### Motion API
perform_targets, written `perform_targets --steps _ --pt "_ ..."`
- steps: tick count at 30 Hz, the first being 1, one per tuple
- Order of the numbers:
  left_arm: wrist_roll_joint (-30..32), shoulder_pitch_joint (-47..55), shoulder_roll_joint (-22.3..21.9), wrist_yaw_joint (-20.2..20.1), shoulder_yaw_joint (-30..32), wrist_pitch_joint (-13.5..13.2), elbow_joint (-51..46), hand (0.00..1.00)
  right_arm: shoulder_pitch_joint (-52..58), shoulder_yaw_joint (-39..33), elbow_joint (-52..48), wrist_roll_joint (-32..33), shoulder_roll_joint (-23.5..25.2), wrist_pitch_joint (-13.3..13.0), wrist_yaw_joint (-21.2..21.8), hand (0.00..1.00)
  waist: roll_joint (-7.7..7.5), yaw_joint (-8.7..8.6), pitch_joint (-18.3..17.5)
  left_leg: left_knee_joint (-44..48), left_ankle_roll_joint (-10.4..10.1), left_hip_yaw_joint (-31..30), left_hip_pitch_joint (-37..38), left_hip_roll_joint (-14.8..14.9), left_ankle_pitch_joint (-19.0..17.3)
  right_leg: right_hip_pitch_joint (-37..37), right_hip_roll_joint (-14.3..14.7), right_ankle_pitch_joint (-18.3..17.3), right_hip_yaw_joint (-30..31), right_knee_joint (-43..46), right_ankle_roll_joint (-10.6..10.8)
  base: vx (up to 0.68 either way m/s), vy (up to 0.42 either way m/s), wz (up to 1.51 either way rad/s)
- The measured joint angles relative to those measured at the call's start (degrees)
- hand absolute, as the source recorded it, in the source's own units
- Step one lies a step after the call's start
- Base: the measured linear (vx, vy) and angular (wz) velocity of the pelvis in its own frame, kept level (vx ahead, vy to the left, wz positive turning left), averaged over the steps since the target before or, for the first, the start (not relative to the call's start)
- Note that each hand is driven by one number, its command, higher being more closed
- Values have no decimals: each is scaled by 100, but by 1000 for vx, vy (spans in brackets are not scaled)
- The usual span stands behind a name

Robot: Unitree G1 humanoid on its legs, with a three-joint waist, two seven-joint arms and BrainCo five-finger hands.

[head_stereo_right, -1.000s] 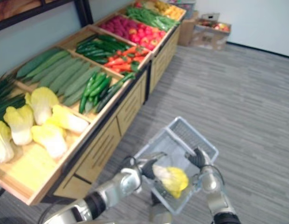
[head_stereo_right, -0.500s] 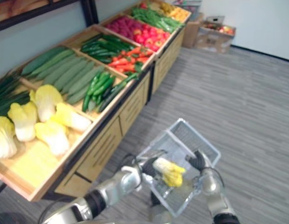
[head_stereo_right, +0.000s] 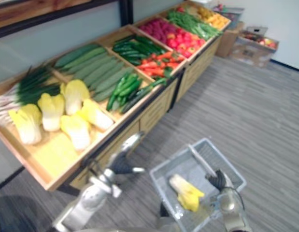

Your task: Pick vegetable in the basket

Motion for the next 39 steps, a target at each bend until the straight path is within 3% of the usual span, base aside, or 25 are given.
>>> perform_targets --steps 5,8,9,10,12,13,14,15,18,22,25,28,30,31,32,34,35,36,37,38,39 --pt "-106 863 54 288 840 -50 65 0 254 -161 191 3 -10 -37 -3 100 37 144 -174 93 5 -273 -184 -5 0 36 -64 -92 -268 0 -18 -39 -36 28" --pt "-97 1106 -124 383 1321 -92 725 0 372 -283 219 4 -11 -42 -17 100 127 246 -236 90 20 -411 -250 7 35 41 -56 -120 -405 0 -57 -21 -49 23" --pt "-74 1150 -210 418 1505 -96 1111 0 413 -355 267 7 -8 -48 -20 100 132 259 -263 80 18 -490 -290 -1 71 47 -60 -128 -514 0 -67 -20 -61 38" --pt "-50 1203 -412 448 2081 -79 2098 0 418 -396 362 9 3 -52 -42 100 171 268 -288 72 -1 -606 -286 19 107 121 -46 -161 -616 -1 -78 -24 -81 42" --pt "0 1246 -542 450 2520 66 2621 0 462 -478 370 8 85 -89 -42 100 158 293 -326 56 -17 -661 -291 44 129 145 -27 -177 -689 -2 -93 -28 -70 23" --pt "160 1228 -661 490 2981 208 3491 0 554 -614 374 8 159 -136 -49 100 127 406 -367 -33 -21 -705 -284 45 180 144 -27 -180 -742 -4 -95 -26 -46 11" --pt "174 1210 -738 540 3142 298 3735 0 552 -615 374 8 175 -137 -51 100 123 407 -376 -37 -21 -712 -284 46 184 146 -27 -181 -750 -4 -95 -8 -71 8" --pt "103 812 -939 605 3985 816 5731 0 428 -661 595 8 236 -156 -48 100 67 410 -397 -236 -30 -692 -173 42 306 151 -13 -187 -749 -5 -92 14 -41 -1" --pt "103 871 -997 558 4000 871 5863 0 370 -671 639 8 267 -150 -28 100 33 435 -387 -238 -33 -629 -151 52 305 140 -9 -187 -662 -5 -93 -19 -34 -10" --pt "54 714 -1002 174 4125 1039 6347 0 251 -665 639 8 269 -131 6 100 44 402 -354 -218 -57 -395 36 69 241 149 36 -190 -427 -2 -90 -4 -6 -31" --pt "-349 514 -1013 -70 3822 1105 6402 0 206 -963 582 52 271 -21 103 100 156 374 -117 1088 -31 -289 -338 369 -502 101 101 -416 -244 419 -5 -59 27 -28" --pt "-344 203 -989 -67 3473 1096 6391 0 392 -1141 219 182 364 53 104 100 102 330 -59 1579 76 0 -614 417 -773 -366 69 -404 85 851 60 -96 76 -41" --pt "-340 103 -946 -60 3451 1105 6389 0 363 -1062 -32 192 427 57 99 100 55 217 3 1760 164 381 -777 462 -864 -728 148 -18 292 882 108 -150 149 -116" --pt "-334 114 -924 -52 3494 1107 6402 0 155 -1013 -143 195 481 52 93 100 210 274 85 1666 269 927 -766 691 -817 -981 351 653 245 726 216 -234 175 -188" --pt "-330 -8 -887 -55 3478 1109 6396 0 -57 -1001 -270 195 475 63 52 100 196 206 461 1533 308 1275 -558 796 -740 -1397 292 -154 -442 2339 -431 -209 125 -167" --pt "-330 -72 -775 -57 3396 1103 6346 0 -55 -1047 -318 194 378 76 -17 100 128 190 635 1316 320 1510 -285 793 -602 -1569 -84 -909 -1205 4204 -882 -93 74 -91" --pt "-329 -9 -719 -60 3350 1110 6350 0 -48 -973 -300 183 259 101 2 100 73 181 625 1365 330 1782 -189 894 -560 -1439 -417 -976 -1742 5014 -1031 2 17 -108" --pt "-329 28 -652 -63 3351 1116 6357 0 -60 -789 -297 170 247 117 -2 100 -48 215 593 1540 332 1994 -178 1003 -562 -1299 -605 -965 -2088 5037 -1047 17 -25 -110" --pt "-329 -2 -582 -66 3368 1120 6371 0 -90 -748 -292 160 264 130 -2 100 -139 225 604 1617 333 2077 -162 1051 -561 -1251 -582 -903 -2309 4928 -1182 -10 -56 -112" --pt "-328 -104 -628 -99 3414 1129 6461 0 -164 -722 -265 141 254 159 16 100 -6 265 619 1493 334 2127 -143 1167 -500 -1081 -209 -738 -2547 4351 -1412 -47 -74 -102" --pt "-326 -93 -664 -124 3470 1116 6480 0 -233 -610 -256 128 279 169 55 100 115 330 631 1125 237 2272 -29 1241 -346 -941 -28 -878 -2597 4030 -1409 -49 -72 -97"
